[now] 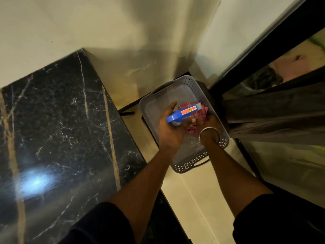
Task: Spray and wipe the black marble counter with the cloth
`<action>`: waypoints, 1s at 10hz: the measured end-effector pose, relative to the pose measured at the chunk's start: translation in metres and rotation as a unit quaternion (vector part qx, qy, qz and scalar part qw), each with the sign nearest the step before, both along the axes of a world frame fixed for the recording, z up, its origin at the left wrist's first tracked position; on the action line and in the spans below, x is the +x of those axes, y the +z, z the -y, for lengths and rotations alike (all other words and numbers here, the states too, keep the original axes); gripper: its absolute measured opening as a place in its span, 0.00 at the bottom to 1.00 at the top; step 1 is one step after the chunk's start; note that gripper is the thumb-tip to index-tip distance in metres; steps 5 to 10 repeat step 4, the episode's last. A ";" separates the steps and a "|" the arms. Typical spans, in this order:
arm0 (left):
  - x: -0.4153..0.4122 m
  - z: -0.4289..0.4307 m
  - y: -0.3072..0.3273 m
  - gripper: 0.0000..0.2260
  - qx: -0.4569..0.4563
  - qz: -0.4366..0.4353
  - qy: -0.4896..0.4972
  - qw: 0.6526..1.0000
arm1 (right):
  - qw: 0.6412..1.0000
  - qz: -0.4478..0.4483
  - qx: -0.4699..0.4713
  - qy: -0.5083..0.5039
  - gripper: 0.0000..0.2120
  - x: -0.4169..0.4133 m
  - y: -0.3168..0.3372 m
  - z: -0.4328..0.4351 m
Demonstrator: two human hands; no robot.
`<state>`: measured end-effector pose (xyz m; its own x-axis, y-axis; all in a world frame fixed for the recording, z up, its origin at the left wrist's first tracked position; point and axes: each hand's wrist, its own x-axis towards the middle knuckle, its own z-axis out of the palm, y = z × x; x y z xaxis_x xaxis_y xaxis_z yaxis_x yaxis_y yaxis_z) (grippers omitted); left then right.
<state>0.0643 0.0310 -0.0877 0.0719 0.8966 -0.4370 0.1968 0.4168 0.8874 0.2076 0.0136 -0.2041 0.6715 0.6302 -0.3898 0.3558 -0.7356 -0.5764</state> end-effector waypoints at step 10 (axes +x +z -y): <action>-0.037 0.057 0.069 0.47 -0.077 0.031 -0.010 0.997 | 0.993 0.099 -0.030 0.060 0.19 -0.013 0.073 0.029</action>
